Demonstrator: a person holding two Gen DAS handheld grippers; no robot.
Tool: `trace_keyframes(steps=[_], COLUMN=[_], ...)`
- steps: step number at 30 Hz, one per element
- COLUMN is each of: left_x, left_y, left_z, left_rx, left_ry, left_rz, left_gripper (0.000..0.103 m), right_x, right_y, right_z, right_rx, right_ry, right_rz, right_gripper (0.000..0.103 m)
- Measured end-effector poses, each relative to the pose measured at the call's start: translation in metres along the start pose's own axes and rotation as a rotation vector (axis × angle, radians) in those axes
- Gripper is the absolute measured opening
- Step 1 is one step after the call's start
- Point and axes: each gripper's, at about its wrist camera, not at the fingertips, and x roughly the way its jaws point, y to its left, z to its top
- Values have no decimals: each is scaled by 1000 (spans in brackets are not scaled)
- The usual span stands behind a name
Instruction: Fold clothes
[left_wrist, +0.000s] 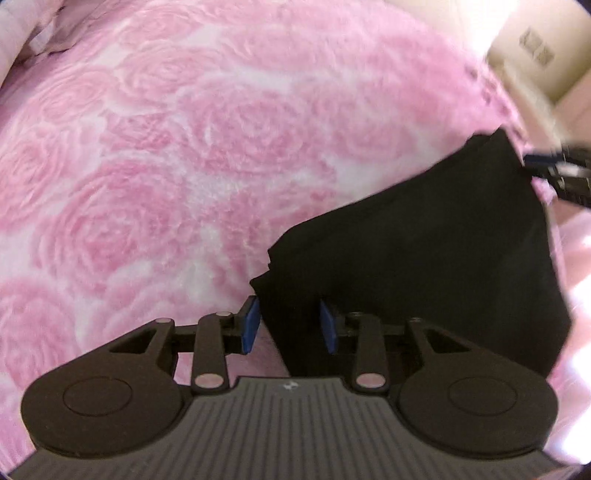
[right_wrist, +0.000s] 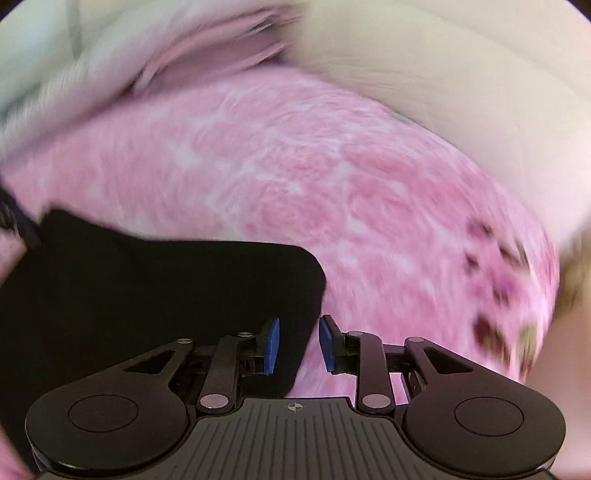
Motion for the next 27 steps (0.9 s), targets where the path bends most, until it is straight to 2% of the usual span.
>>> trace_keyframes(steps=[2,4,6,8,10,13,16,18,21,24,27], left_x=[-4,-8,-12,-16,-20,-49,-63,-55,-26,-20,-35], left_y=[0,-1,-1,-2,-2,-31,-70,-93,-105,-104,-104], left_z=[-5,-11,-16,-21,-26,-49,-84,-109,-135,-137,-139], left_rx=[18,37,55,74,92,262,476,622,758,749,751], left_ry=[-7,-15,-22,-30,-37,-79,-81,-50,-13,-26,-47], left_rz=[17,34,50,67,84,99,62,74,130,150,200], left_gripper=[42,44,44,40,28,27,28,29,28,28,28], right_x=[31,43,37,20,-9,-52,-81,-89,-78,-75,-85], right_y=[8,13,13,13,19,40,72,95,120,129,135], right_z=[3,1,1,-3,-10,-29,-56,-74,-100,-105,-101], right_rx=[-70,-119,-127,-131,-139,-154,-208,-267,-340,-372,-395], right_ry=[74,83,77,63,37,10,23,50,100,95,79], right_rz=[-6,-13,-21,-25,-12,61,117,132,116,91,69], right_gripper=[28,28,29,29,29,29,29,29,29,29,29])
